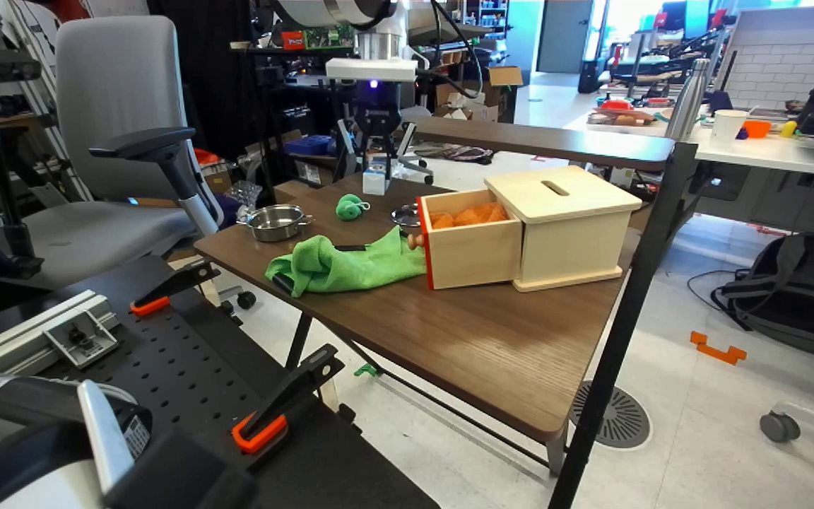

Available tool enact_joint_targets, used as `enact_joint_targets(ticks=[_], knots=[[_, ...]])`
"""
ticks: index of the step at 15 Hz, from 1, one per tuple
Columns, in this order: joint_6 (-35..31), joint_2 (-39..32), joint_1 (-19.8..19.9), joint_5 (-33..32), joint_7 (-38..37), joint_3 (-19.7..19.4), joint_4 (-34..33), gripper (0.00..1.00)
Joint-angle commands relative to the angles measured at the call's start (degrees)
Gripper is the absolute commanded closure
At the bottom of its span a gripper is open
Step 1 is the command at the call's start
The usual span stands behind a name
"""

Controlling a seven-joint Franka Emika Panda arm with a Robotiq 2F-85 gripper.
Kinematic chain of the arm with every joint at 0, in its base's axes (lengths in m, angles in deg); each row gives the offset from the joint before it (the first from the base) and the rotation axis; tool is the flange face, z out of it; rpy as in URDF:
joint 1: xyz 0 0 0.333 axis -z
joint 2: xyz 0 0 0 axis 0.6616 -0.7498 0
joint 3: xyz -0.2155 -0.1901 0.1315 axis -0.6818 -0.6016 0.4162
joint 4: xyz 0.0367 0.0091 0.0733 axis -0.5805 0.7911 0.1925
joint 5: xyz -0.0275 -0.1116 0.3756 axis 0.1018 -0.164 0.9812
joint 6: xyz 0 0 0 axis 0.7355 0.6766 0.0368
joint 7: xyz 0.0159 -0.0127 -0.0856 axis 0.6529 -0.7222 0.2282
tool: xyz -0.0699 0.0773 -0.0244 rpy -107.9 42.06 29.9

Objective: Move the milk carton to the left

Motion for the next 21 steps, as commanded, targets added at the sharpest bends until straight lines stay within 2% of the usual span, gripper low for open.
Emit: enact_joint_targets(ticks=[1, 8, 9, 11, 14, 17, 21], knots=[[3.5, -4.7, 0.0, 0.4, 0.7, 0.1, -6.3, 0.83], [3.8, -8.6, -0.3, 0.2, 0.3, -0.2, -9.9, 0.83], [3.9, -8.8, -0.3, 0.4, 0.0, -0.2, -10.1, 0.34], [3.9, -8.6, -0.2, 0.6, 0.1, 0.1, -9.9, 0.25], [2.4, -6.7, 0.1, 0.9, 0.4, 0.6, -7.7, 0.01], [-1.0, -1.8, 1.0, 1.5, 0.7, 1.9, -2.0, 0.0], [-5.9, 7.7, 2.9, 2.9, 1.3, 2.8, 9.1, 0.0]])
